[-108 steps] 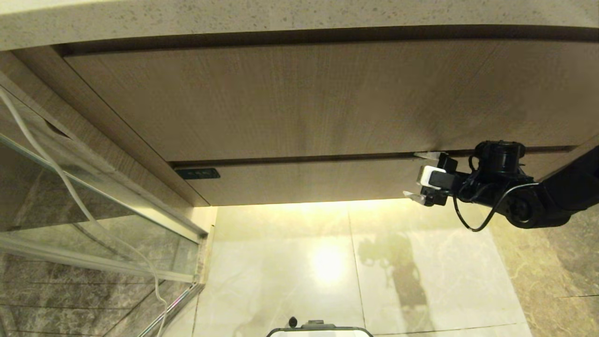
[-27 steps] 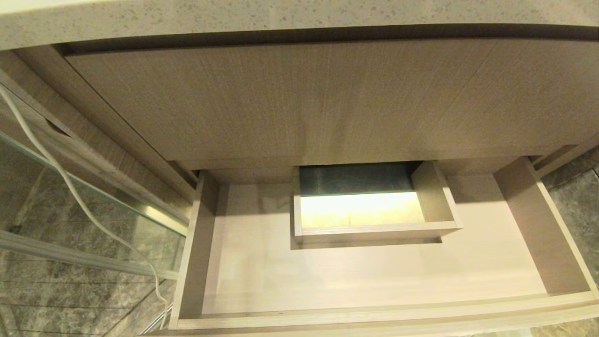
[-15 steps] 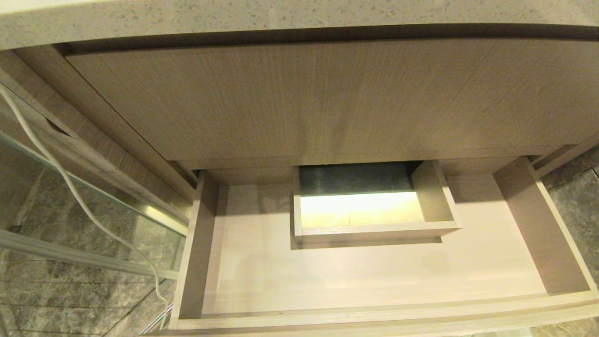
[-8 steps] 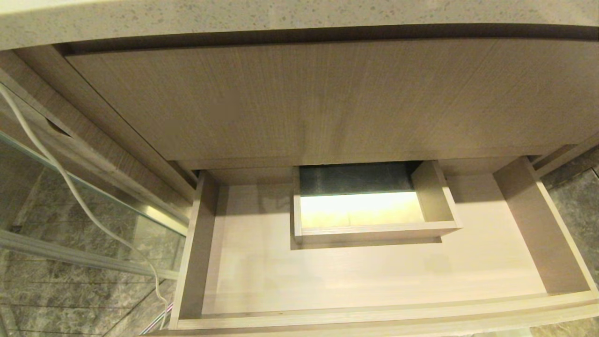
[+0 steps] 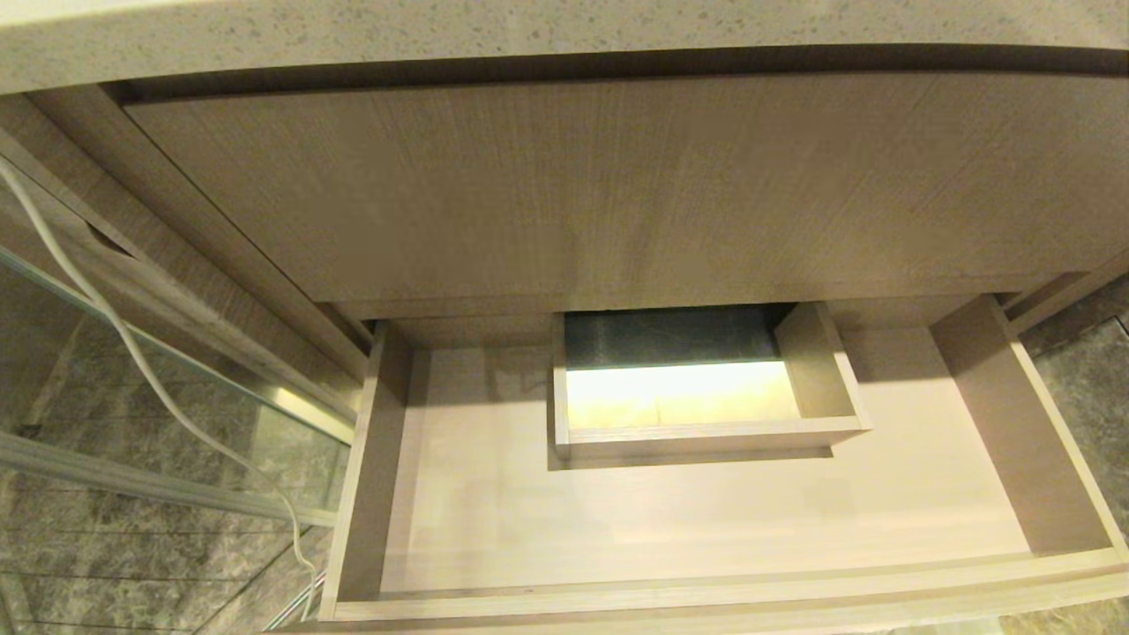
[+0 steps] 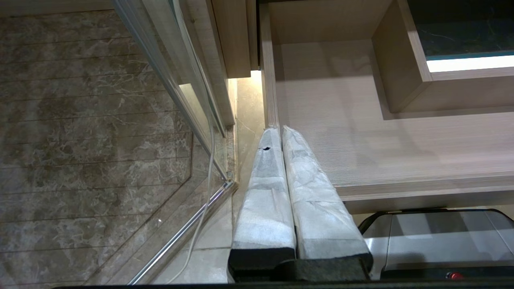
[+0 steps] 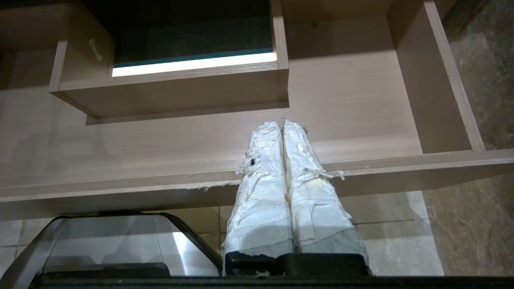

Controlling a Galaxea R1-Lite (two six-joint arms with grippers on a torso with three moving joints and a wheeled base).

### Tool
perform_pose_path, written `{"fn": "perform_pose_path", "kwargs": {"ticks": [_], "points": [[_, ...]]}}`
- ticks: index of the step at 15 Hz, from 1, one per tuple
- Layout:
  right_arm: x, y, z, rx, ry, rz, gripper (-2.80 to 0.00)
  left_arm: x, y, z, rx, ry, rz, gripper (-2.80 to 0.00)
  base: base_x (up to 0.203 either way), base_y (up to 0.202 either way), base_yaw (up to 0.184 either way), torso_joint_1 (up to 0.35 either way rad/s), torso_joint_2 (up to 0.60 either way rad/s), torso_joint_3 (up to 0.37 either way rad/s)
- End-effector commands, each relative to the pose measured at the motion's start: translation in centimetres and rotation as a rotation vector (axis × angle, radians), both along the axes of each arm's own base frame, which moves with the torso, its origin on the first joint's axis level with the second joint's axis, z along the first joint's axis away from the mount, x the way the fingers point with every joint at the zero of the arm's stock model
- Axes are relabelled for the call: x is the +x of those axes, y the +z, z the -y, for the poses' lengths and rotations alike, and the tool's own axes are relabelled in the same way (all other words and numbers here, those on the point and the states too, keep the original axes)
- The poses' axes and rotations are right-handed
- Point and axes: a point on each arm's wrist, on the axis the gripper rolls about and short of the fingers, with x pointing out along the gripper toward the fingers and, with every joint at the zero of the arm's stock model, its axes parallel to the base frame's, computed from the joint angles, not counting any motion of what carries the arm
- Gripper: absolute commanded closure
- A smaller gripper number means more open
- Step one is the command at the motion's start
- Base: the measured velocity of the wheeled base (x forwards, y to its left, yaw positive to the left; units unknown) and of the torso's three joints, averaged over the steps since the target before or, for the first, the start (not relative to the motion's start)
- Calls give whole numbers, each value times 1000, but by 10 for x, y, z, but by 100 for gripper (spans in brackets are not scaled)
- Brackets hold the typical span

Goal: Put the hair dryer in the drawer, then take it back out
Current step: Pick up the hairdryer

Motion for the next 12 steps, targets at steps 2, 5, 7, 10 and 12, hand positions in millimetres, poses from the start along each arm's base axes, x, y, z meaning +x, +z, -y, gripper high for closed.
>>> {"fn": "perform_pose_path", "kwargs": {"ticks": [2,5,7,10,12], "points": [[0,0,0,-12,3,-2,0,0,0,0,0,0,0,0,0,0,0,0,0,0],[0,-1,0,-13,7,-4,0,0,0,0,0,0,-1,0,0,0,0,0,0,0],[0,-1,0,-16,8,-4,0,0,0,0,0,0,0,0,0,0,0,0,0,0],[0,-1,0,-15,7,-5,0,0,0,0,0,0,-1,0,0,0,0,0,0,0],[0,-1,0,-16,8,-4,0,0,0,0,0,0,0,0,0,0,0,0,0,0]]}}
